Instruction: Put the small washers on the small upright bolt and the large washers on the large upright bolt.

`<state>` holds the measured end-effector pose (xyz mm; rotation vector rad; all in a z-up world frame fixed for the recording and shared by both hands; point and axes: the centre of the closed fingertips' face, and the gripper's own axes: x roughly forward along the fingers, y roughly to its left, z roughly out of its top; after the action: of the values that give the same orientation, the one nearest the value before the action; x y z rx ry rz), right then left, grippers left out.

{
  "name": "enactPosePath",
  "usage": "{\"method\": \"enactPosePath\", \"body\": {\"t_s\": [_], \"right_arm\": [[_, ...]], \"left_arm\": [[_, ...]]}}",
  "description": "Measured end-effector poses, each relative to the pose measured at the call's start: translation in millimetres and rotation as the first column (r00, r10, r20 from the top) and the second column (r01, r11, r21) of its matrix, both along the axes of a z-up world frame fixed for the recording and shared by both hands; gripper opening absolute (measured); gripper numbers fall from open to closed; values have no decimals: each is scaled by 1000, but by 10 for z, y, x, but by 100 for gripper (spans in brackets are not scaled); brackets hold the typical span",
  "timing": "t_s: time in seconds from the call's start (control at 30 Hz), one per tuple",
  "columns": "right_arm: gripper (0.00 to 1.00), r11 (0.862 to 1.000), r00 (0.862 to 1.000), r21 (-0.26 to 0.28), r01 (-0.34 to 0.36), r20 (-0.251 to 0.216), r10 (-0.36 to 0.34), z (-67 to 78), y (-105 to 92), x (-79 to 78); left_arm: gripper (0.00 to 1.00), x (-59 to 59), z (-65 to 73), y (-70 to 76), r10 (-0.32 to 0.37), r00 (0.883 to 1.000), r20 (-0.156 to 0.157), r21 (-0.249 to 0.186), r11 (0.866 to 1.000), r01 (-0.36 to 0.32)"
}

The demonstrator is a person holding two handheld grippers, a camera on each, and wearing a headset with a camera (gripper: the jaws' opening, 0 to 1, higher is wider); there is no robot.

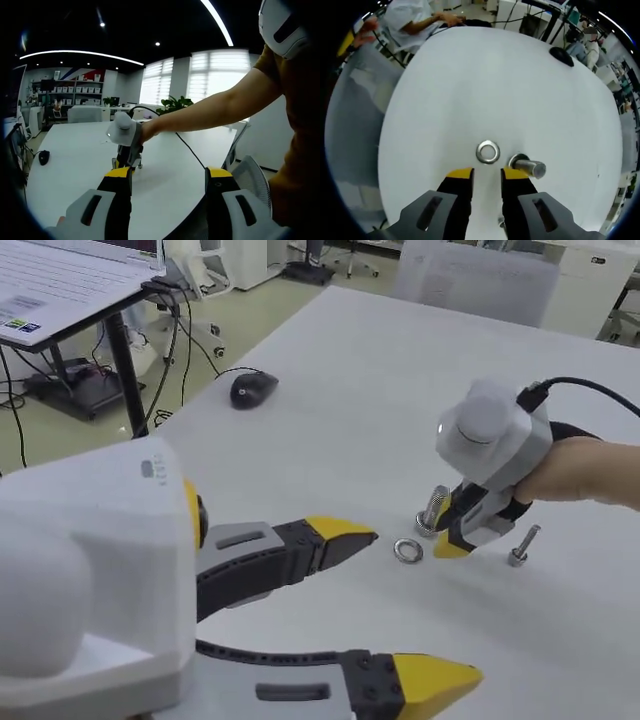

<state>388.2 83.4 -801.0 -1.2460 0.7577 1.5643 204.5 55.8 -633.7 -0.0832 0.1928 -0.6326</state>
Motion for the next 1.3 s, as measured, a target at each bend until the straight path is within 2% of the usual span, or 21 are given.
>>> {"method": "enactPosePath", "body": {"t_s": [0.2,0.37,0.53,0.83,1.0,1.17,1.3], "right_arm": [[25,1000,1000,3,4,-13,-4,-91,128,-18],[25,1000,1000,-11,9,-15,-10,-156,138,5],[31,1000,999,-17,26,-21,-27,-194,144,55],[31,998,998,-24,54,-41,-55,-247,173,71],[26,998,996,-36,55,-62,-57,-259,146,13],[25,997,996,-40,60,-57,-63,-265,135,-29],[24,999,997,-44,23,-70,-26,-262,64,-242]], "left_arm": [[58,-10,3,12,6,1000,0,3,1000,-6],[58,-8,11,36,11,1000,-2,4,1000,-11],[58,12,11,46,10,1000,-3,3,1000,-10],[58,32,-9,56,8,1000,-8,-1,1000,-8],[58,40,-7,78,14,1000,-6,-1,1000,-14],[58,43,-10,82,13,1000,-4,-1,1000,-13],[58,45,-17,88,14,1000,-4,2,1000,-14]]}}
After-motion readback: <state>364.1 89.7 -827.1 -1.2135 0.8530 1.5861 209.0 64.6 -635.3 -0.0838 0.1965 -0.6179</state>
